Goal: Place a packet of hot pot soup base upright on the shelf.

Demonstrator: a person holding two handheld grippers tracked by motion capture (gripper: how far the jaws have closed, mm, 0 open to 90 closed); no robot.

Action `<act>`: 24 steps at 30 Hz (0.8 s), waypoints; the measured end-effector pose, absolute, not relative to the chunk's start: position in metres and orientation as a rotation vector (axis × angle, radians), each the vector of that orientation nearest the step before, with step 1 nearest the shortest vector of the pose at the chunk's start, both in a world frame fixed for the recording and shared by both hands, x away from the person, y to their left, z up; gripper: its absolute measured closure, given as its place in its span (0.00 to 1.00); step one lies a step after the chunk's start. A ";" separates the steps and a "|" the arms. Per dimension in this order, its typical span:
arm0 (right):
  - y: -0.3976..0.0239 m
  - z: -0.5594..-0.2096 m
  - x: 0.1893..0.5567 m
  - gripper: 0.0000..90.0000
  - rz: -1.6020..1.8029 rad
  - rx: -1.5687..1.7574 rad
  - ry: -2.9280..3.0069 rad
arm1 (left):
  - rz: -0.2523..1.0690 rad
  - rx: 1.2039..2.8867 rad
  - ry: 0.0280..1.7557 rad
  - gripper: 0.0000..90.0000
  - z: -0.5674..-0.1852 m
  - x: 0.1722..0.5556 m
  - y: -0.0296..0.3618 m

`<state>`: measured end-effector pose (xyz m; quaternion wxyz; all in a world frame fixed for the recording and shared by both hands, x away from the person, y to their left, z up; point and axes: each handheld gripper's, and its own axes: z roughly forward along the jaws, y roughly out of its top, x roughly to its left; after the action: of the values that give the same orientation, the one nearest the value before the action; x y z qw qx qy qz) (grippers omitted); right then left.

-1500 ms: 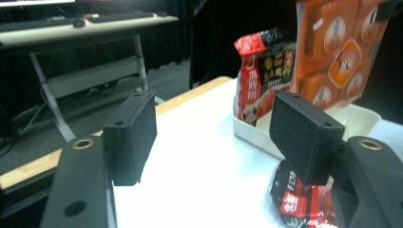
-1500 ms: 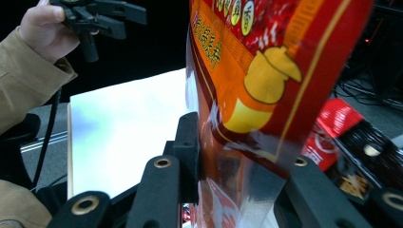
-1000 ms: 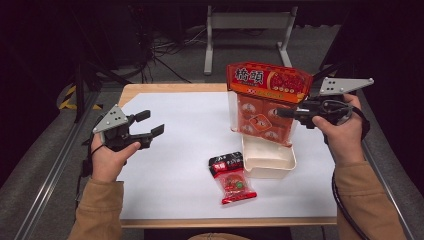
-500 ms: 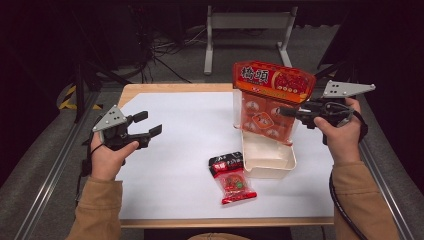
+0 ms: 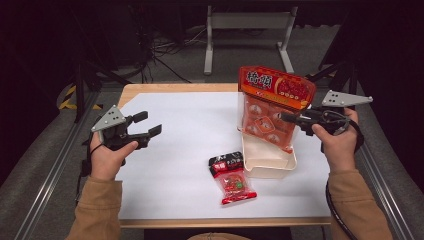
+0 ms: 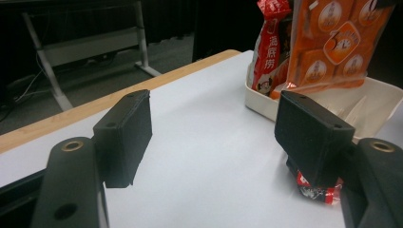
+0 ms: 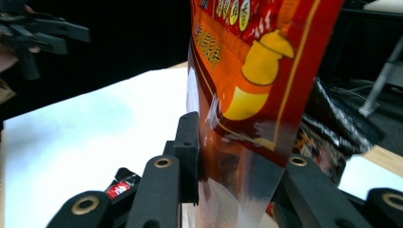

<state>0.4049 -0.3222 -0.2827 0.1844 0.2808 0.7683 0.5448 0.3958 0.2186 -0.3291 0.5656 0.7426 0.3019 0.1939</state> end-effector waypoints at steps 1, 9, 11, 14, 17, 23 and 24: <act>-0.322 -0.283 0.405 0.78 1.536 0.792 2.166 | 0.456 1.746 0.710 0.33 -0.329 0.396 0.219; -0.320 -0.294 0.401 0.78 1.501 0.843 2.152 | 0.460 1.746 0.709 0.33 -0.329 0.396 0.219; -0.320 -0.297 0.401 0.78 1.485 0.860 2.155 | 0.461 1.745 0.708 0.33 -0.329 0.396 0.219; -0.318 -0.301 0.403 0.78 1.464 0.865 2.167 | 0.461 1.746 0.708 0.33 -0.329 0.396 0.219; -0.317 -0.304 0.404 0.78 1.461 0.861 2.172 | 0.462 1.746 0.709 0.33 -0.329 0.396 0.219; -0.318 -0.312 0.404 0.78 1.459 0.876 2.170 | 0.456 1.752 0.712 0.32 -0.330 0.396 0.218; -0.318 -0.313 0.404 0.78 1.456 0.878 2.173 | 0.456 1.755 0.712 0.32 -0.331 0.396 0.217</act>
<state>0.4042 -0.3178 -0.3127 0.1901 0.3124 0.7731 0.5182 0.3965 0.2174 -0.3306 0.5621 0.7451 0.3021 0.1937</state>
